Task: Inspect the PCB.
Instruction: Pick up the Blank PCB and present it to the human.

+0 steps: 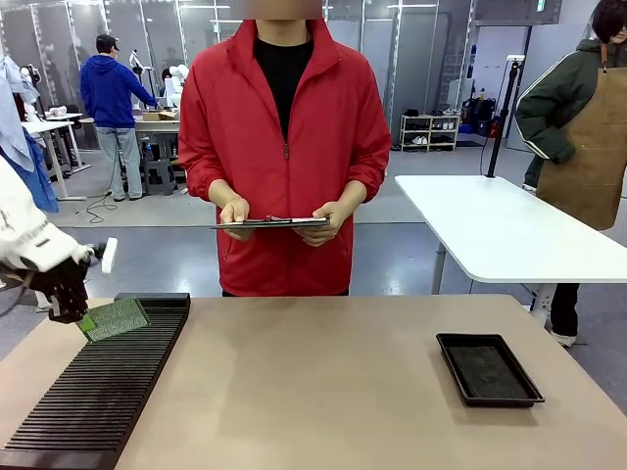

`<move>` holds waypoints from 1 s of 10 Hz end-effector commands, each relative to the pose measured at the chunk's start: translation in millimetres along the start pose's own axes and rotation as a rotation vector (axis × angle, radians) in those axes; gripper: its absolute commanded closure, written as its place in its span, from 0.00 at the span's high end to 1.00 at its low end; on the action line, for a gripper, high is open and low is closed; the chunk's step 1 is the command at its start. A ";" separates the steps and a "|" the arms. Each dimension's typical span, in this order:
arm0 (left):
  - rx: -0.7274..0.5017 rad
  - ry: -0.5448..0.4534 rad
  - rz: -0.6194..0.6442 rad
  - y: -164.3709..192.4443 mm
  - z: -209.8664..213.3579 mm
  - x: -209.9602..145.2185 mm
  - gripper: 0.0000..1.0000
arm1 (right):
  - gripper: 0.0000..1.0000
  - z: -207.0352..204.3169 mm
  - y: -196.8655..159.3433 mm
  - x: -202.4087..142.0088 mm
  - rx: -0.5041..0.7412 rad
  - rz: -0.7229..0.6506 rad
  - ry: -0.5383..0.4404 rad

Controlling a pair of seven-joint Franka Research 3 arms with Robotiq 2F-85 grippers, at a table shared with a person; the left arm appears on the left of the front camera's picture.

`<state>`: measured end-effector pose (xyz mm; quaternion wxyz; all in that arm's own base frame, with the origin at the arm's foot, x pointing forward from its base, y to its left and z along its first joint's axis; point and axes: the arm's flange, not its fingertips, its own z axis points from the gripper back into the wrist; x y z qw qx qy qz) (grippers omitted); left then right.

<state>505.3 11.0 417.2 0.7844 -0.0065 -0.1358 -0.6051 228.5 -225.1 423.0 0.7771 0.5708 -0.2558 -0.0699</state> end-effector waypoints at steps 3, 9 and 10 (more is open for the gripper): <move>-0.370 -0.261 0.430 25.8 34.9 -26.3 0.00 | 1.00 1.5 0.4 -0.4 0.011 0.017 -0.002; -0.802 -0.799 0.924 8.8 -23.4 -43.3 0.00 | 1.00 1.5 0.4 -0.4 0.011 0.017 -0.002; -0.796 -0.724 1.041 6.6 -26.0 -40.0 0.00 | 1.00 1.5 0.4 -0.4 0.011 0.017 -0.002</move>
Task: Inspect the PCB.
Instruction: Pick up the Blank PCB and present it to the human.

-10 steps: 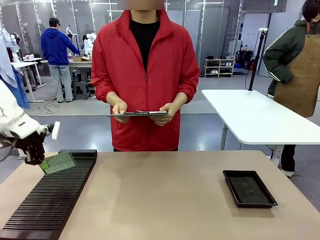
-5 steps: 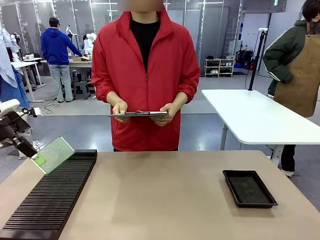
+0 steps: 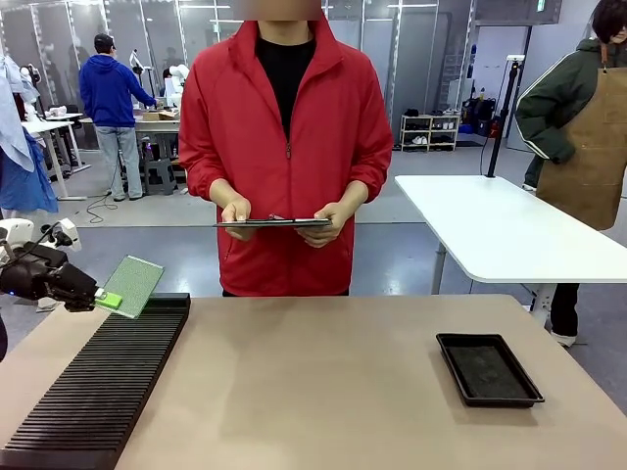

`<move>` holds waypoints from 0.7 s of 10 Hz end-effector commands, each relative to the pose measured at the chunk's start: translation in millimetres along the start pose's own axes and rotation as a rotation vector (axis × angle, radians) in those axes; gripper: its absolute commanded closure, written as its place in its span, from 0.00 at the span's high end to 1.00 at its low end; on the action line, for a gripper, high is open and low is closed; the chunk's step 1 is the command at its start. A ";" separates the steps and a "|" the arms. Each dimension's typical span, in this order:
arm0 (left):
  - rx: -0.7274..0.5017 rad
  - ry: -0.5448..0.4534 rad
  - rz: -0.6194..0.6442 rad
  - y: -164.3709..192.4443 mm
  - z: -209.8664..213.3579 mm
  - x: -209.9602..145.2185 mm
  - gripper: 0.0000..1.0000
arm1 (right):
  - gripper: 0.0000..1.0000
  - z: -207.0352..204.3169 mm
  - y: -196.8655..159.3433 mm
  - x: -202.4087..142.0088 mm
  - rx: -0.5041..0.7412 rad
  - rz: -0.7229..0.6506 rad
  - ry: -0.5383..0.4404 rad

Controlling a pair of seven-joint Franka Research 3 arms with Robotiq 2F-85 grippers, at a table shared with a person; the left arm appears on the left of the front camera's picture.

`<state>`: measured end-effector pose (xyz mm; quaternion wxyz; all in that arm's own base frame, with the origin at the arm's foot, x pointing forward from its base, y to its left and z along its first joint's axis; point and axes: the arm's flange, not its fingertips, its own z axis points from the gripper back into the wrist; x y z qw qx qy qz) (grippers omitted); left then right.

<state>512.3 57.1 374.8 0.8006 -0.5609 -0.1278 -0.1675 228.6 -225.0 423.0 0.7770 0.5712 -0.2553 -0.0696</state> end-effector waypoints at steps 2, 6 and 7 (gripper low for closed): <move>0.011 0.067 -0.078 -4.0 2.3 1.2 0.00 | 1.00 1.7 0.4 -0.4 0.011 0.017 -0.003; -0.140 0.017 0.065 -7.6 -0.4 16.8 0.03 | 1.00 1.7 0.4 -0.4 0.011 0.017 -0.003; -0.209 -0.006 0.194 -4.0 -10.8 35.9 0.03 | 1.00 1.7 0.4 -0.4 0.011 0.017 -0.003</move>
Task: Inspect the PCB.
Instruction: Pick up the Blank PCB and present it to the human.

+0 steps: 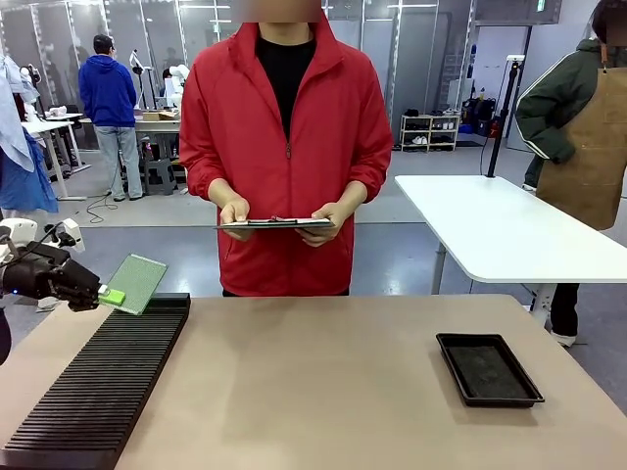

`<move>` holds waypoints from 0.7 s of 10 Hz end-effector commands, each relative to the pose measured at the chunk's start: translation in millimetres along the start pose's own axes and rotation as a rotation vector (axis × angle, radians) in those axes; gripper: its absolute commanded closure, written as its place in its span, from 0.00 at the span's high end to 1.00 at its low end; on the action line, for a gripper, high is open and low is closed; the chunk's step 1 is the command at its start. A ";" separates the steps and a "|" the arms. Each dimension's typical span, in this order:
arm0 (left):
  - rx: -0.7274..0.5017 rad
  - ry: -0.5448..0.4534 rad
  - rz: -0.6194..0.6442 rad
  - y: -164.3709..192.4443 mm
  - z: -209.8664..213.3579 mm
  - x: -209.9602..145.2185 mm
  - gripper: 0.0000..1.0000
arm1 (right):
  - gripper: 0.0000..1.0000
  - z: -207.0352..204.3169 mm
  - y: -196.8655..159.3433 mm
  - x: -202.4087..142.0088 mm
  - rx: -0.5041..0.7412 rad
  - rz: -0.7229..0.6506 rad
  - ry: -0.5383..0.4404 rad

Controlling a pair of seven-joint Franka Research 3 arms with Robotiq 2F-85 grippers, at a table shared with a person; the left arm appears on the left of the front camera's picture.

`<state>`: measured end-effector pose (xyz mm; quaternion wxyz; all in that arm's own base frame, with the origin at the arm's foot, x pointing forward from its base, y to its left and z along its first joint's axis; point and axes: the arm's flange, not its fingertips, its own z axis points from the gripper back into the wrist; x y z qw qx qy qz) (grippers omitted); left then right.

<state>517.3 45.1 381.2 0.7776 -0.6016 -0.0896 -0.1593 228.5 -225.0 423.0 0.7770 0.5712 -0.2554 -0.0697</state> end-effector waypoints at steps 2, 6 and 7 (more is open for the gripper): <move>-0.162 -0.073 0.232 5.8 -21.9 55.6 0.03 | 1.00 1.6 0.4 -0.4 0.011 0.017 -0.003; -0.134 -0.222 0.248 1.3 -36.6 98.6 0.03 | 1.00 1.6 0.4 -0.4 0.011 0.017 -0.003; -0.159 -0.225 0.260 2.9 -37.5 100.7 0.03 | 1.00 1.6 0.4 -0.4 0.011 0.017 -0.003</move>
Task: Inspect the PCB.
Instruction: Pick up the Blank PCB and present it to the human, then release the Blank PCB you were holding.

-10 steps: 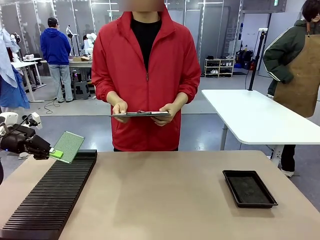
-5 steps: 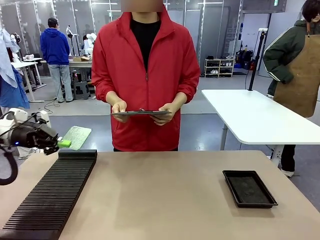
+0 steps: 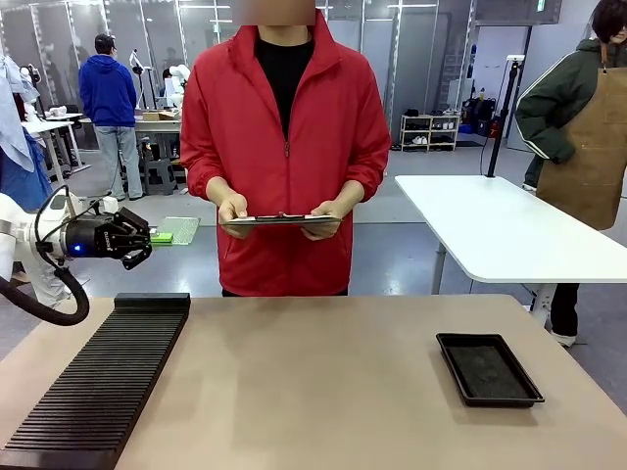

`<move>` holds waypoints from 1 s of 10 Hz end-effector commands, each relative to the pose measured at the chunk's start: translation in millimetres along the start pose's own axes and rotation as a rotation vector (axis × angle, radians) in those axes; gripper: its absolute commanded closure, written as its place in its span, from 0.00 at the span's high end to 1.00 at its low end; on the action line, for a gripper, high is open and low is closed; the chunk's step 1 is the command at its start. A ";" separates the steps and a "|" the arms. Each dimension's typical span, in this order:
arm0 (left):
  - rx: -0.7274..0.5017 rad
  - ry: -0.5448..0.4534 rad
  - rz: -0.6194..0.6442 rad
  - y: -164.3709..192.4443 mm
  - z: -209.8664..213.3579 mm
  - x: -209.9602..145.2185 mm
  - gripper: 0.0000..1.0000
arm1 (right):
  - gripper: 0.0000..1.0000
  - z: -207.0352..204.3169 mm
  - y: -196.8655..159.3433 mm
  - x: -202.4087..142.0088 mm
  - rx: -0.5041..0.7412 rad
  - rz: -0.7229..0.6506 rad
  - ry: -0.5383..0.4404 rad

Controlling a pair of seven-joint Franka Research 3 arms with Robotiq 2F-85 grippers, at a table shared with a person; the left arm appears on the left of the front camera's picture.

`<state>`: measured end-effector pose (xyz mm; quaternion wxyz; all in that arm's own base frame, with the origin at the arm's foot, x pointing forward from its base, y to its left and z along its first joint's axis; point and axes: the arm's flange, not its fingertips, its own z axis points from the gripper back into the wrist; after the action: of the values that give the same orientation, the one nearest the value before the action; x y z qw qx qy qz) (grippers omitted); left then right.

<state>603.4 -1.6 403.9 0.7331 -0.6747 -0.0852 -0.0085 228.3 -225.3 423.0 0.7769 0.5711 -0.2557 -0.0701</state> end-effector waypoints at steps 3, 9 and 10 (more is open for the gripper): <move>0.000 0.000 0.000 0.0 0.0 0.0 0.03 | 1.00 1.3 0.4 -0.2 0.011 0.018 -0.002; 0.000 0.000 0.000 0.0 0.0 0.0 0.03 | 1.00 1.3 0.4 -0.2 0.011 0.018 -0.002; 0.000 0.000 0.000 0.0 0.0 0.0 0.03 | 1.00 1.3 0.4 -0.2 0.011 0.018 -0.002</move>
<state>605.2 -0.4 401.9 0.7336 -0.6736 -0.0905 -0.0025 228.2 -225.3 423.0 0.7769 0.5710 -0.2558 -0.0702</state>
